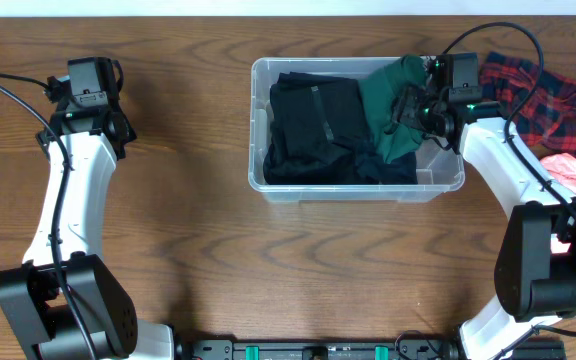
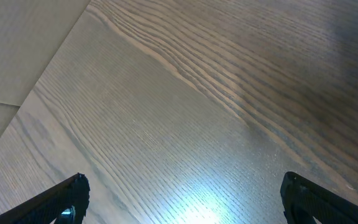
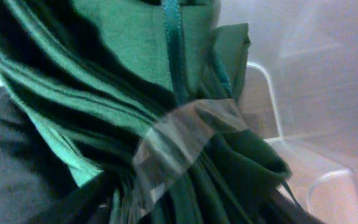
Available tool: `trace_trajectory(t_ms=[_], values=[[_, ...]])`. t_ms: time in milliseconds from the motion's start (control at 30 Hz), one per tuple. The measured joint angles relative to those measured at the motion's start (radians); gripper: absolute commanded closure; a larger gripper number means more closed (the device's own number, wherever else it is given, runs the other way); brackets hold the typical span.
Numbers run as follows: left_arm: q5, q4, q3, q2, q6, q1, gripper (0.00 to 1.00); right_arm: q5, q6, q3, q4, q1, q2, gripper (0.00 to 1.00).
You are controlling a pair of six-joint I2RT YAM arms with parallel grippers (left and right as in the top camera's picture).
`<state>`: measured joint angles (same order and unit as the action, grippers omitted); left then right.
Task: Pack container
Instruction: 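Carry the green garment left and lower it into the container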
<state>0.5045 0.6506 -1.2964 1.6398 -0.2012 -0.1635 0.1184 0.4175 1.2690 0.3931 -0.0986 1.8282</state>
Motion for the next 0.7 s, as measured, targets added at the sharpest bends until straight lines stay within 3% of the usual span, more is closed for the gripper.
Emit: trace_trajectory(t_ms=[200,400,567,700], values=[[0.000,0.000,0.000,0.000,0.000,0.000,0.02,-0.022,-0.079,0.000,0.051,0.000,-0.039,0.14],[0.000,0.000,0.000,0.000,0.000,0.000,0.02,-0.066,-0.205,0.000,0.078,-0.001,-0.150,0.12],[0.000,0.000,0.000,0.000,0.000,0.000,0.02,-0.076,-0.271,0.001,0.066,-0.001,-0.235,0.25],[0.000,0.000,0.000,0.000,0.000,0.000,0.02,-0.088,-0.313,0.006,0.059,-0.009,-0.266,0.53]])
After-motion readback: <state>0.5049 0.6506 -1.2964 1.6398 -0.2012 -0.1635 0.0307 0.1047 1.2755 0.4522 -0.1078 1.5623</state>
